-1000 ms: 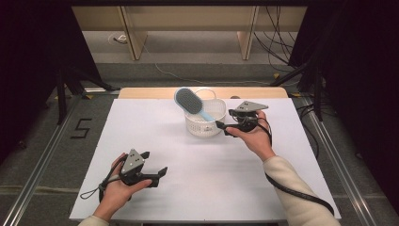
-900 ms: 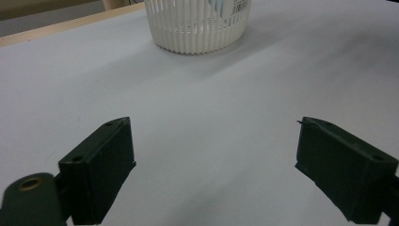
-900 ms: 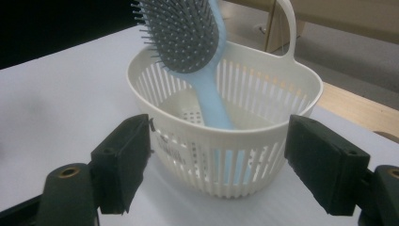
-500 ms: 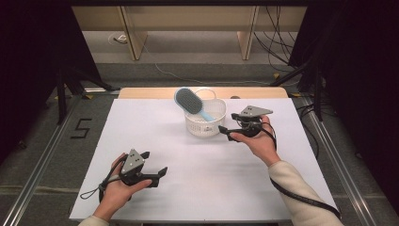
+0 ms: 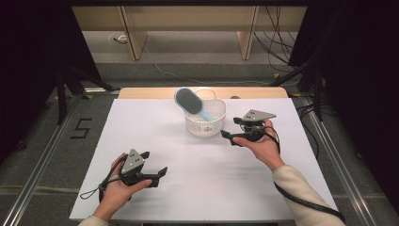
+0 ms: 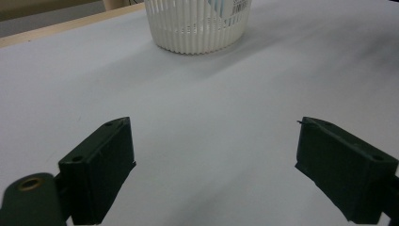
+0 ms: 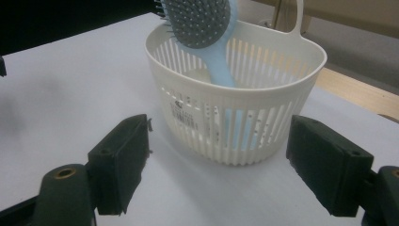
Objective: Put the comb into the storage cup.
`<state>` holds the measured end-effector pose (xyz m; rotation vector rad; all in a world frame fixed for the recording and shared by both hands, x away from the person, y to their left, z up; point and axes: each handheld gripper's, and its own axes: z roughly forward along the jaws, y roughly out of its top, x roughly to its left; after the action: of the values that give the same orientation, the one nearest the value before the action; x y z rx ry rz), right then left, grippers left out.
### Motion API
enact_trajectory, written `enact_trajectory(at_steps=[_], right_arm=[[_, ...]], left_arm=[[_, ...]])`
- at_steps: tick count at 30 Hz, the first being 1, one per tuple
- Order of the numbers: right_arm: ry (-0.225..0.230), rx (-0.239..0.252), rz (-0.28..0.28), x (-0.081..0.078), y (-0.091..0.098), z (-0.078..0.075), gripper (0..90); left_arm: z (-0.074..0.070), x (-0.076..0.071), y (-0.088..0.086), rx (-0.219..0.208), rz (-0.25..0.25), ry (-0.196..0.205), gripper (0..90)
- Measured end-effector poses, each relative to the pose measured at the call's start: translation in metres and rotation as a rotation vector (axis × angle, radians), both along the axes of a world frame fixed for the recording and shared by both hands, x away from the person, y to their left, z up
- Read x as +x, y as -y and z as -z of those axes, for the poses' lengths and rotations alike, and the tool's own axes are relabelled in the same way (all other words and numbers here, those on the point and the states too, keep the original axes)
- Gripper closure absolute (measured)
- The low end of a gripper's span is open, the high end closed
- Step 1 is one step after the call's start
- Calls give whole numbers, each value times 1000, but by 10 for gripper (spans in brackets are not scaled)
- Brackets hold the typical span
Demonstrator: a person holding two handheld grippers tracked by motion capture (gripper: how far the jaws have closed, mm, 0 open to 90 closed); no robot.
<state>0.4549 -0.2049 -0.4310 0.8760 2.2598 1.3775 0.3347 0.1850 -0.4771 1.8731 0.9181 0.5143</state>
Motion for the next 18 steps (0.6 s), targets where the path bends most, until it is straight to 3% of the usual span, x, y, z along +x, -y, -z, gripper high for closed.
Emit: enact_trajectory(at_steps=[18], right_arm=[[1,-4,-1,-14,14,2,225]], left_arm=[[0,0,1,1,1,-1,109]])
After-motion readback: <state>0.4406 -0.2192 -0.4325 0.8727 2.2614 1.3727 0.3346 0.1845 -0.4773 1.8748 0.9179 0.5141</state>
